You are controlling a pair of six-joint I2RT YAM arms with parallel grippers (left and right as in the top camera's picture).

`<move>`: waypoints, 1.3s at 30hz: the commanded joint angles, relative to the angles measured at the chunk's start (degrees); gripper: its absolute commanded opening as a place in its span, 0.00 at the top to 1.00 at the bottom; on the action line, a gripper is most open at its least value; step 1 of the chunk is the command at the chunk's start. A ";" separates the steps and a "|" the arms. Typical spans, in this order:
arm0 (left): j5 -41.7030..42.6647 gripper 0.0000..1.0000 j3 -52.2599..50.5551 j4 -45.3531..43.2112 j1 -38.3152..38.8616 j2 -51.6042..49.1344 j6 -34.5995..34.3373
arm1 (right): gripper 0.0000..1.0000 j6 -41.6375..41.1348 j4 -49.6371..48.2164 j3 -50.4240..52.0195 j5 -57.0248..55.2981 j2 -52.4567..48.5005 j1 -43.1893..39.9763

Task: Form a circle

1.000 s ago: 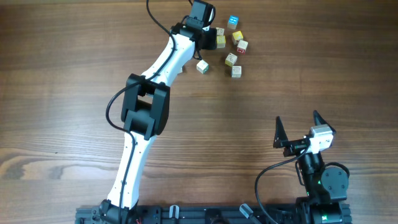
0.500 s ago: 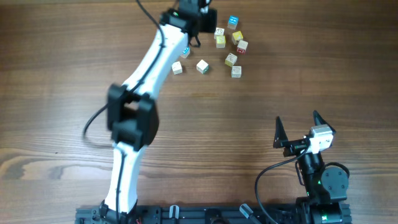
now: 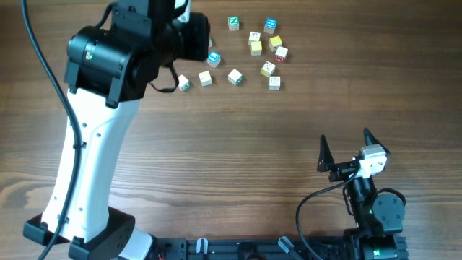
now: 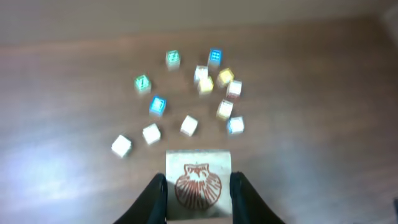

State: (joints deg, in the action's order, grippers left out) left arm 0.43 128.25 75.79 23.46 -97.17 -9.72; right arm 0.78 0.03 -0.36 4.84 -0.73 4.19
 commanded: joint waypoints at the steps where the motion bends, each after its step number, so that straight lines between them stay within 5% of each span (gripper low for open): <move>1: -0.52 0.82 -0.09 5.20 -0.15 -1.14 -2.21 | 0.00 0.59 -0.13 0.07 -0.72 0.46 -0.24; 6: -0.52 0.87 -0.52 14.58 0.07 -5.60 -7.74 | 0.00 0.57 -0.13 0.07 -0.72 0.46 -0.24; 10: -0.52 0.86 -8.28 13.73 1.16 -8.63 -10.69 | 0.00 0.59 -0.13 0.07 -0.72 0.46 -0.24; 16: -0.26 0.85 -28.06 2.69 3.98 -8.72 -17.40 | 0.00 0.57 -0.13 0.07 -0.72 0.46 -0.24; 23: -0.37 0.83 -49.40 -24.81 7.39 -8.72 -22.95 | 0.00 0.57 -0.13 0.07 -0.72 0.46 -0.24; 28: -2.12 0.87 -56.35 -33.97 7.45 -8.72 -23.02 | 0.00 0.57 -0.13 0.07 -0.72 0.46 -0.24; 33: -7.87 0.87 -59.82 -37.07 7.45 -8.74 -31.30 | 0.00 0.55 -0.13 0.07 -0.72 0.46 -0.24; 39: -9.11 0.79 -61.83 -43.60 7.45 -8.83 -33.20 | 0.00 0.57 -0.13 0.07 -0.72 0.46 -0.24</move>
State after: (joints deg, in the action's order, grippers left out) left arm -6.90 67.22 33.76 30.76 -106.19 -41.28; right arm 0.78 0.03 -0.36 4.84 -0.67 4.19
